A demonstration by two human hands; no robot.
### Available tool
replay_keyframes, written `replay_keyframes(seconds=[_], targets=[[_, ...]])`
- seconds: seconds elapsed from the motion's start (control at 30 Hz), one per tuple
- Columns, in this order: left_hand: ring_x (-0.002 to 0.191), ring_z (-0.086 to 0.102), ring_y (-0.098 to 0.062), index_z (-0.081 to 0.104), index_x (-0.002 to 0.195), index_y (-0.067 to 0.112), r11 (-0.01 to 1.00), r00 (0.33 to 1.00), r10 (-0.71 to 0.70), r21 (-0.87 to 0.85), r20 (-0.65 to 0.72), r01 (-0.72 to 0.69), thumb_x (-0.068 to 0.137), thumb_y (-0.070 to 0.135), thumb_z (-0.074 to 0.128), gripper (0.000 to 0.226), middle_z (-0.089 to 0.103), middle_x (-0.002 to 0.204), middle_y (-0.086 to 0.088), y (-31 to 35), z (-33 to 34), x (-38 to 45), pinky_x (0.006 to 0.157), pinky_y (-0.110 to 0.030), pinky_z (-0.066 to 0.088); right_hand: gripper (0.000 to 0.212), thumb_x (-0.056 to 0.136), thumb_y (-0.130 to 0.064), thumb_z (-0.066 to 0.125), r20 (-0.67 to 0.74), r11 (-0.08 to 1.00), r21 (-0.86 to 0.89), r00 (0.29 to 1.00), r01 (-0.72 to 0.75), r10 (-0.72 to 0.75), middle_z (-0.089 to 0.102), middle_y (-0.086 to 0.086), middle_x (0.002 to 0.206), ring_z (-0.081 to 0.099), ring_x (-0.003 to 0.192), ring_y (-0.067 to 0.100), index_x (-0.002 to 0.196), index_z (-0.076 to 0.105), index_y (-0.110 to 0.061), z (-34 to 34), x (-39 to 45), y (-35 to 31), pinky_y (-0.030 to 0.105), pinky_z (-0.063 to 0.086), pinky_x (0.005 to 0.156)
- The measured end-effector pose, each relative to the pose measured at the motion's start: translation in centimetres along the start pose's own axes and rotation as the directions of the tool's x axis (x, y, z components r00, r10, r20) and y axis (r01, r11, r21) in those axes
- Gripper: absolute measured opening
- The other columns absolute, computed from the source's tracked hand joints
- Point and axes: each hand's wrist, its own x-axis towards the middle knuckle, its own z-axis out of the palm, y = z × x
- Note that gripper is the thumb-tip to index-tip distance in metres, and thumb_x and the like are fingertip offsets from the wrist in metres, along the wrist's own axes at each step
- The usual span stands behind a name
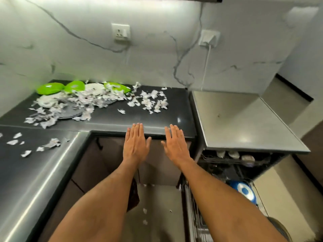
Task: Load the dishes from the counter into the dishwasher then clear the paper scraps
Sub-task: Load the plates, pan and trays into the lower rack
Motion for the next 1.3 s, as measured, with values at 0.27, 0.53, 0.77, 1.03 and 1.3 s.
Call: replay_keyframes(seconds=[0.27, 0.53, 0.77, 1.03, 1.3], targets=[[0.15, 0.027, -0.029, 0.031, 0.153, 0.002, 0.991, 0.986, -0.133, 0.023, -0.103, 0.136, 0.098, 0.042, 0.053, 0.071, 0.036, 0.157, -0.016, -7.4, -1.8, 6.6, 0.126, -0.043, 0.013, 0.072, 0.097, -0.038, 0.062, -0.03, 0.984, -0.057, 0.985, 0.169, -0.171, 0.037, 0.024, 0.154, 0.032, 0.146, 0.039, 0.153, 0.034, -0.004, 1.7, 11.8, -4.0, 0.054, 0.03, 0.12], [0.146, 0.033, -0.031, 0.034, 0.151, 0.004, 0.95, 0.943, -0.297, 0.058, -0.153, 0.308, 0.095, 0.041, 0.058, 0.071, 0.04, 0.154, -0.017, -13.8, -0.5, 14.5, 0.124, -0.044, 0.019, 0.071, 0.095, -0.039, 0.064, -0.02, 0.95, 0.01, 0.95, 0.313, -0.313, 0.04, 0.024, 0.149, 0.036, 0.141, 0.04, 0.15, 0.037, -0.004, 5.8, 24.0, -6.6, 0.054, 0.034, 0.117], [0.145, 0.035, -0.032, 0.037, 0.149, 0.005, 0.915, 0.912, -0.373, 0.097, -0.172, 0.392, 0.096, 0.04, 0.055, 0.066, 0.042, 0.151, -0.017, -16.3, 0.2, 20.0, 0.124, -0.045, 0.019, 0.071, 0.092, -0.035, 0.067, -0.032, 0.911, 0.084, 0.915, 0.405, -0.403, 0.041, 0.023, 0.146, 0.039, 0.137, 0.039, 0.148, 0.039, -0.003, 7.6, 32.6, -8.1, 0.052, 0.035, 0.116], [0.142, 0.039, -0.033, 0.04, 0.147, 0.002, 0.889, 0.894, -0.413, 0.135, -0.176, 0.437, 0.097, 0.038, 0.056, 0.064, 0.045, 0.149, -0.02, -20.6, 1.2, 21.5, 0.123, -0.046, 0.022, 0.066, 0.094, -0.035, 0.063, 0.012, 0.894, 0.095, 0.898, 0.438, -0.441, 0.043, 0.025, 0.147, 0.039, 0.139, 0.041, 0.148, 0.04, -0.004, 10.8, 37.2, -10.8, 0.053, 0.033, 0.117], [0.142, 0.038, -0.032, 0.039, 0.148, 0.002, 0.845, 0.863, -0.482, 0.179, -0.15, 0.503, 0.097, 0.038, 0.055, 0.064, 0.045, 0.149, -0.018, -29.8, 1.0, 20.5, 0.124, -0.045, 0.02, 0.06, 0.094, -0.031, 0.064, 0.018, 0.861, 0.112, 0.865, 0.496, -0.501, 0.051, 0.022, 0.138, 0.047, 0.129, 0.038, 0.144, 0.045, -0.004, 13.4, 40.5, -19.2, 0.048, 0.039, 0.113]])
